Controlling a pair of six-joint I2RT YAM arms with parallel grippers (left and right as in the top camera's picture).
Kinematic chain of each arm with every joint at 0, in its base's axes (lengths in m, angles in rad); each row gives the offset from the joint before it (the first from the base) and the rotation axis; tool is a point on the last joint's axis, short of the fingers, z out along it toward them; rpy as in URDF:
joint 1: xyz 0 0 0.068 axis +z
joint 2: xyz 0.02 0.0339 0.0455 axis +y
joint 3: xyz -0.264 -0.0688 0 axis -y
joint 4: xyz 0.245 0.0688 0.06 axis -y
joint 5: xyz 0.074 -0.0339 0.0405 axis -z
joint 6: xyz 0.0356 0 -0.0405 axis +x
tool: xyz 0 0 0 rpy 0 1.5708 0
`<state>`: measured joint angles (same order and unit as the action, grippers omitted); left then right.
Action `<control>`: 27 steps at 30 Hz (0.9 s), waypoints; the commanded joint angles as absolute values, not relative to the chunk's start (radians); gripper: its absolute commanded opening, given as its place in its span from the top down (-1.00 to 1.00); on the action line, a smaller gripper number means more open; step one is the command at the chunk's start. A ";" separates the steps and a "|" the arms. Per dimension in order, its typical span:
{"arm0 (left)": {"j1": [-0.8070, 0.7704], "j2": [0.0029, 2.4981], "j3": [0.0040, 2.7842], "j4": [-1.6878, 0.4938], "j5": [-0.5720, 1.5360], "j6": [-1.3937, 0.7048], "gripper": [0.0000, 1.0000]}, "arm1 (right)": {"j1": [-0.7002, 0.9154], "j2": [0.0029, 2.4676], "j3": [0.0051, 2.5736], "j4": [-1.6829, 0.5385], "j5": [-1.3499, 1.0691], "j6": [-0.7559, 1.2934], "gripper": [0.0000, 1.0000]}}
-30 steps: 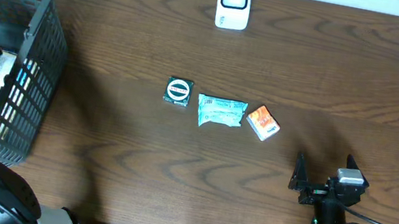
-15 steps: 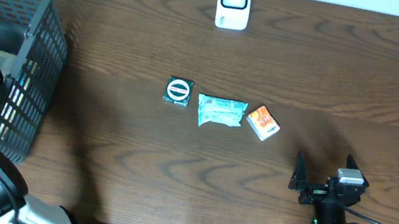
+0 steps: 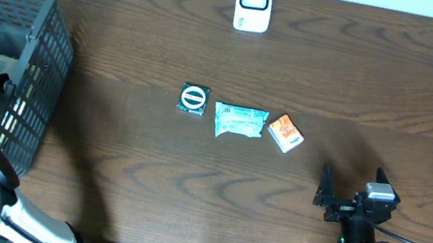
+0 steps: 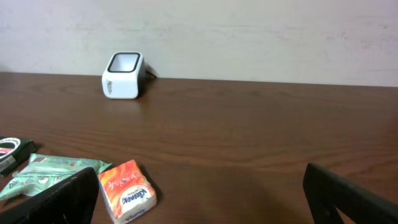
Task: Scan the item barcode
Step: 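Reach the left gripper into the basket and grasp the cream bag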
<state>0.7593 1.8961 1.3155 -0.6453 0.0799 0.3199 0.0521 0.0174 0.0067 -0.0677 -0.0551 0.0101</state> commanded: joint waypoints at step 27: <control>0.760 1.756 1.321 -0.644 0.104 0.336 0.86 | 0.060 0.013 0.006 -0.072 -0.059 0.006 -0.98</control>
<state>0.7521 1.8702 1.3224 -0.6529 0.1207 0.3408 0.0521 0.0174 0.0067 -0.0677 -0.0551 0.0101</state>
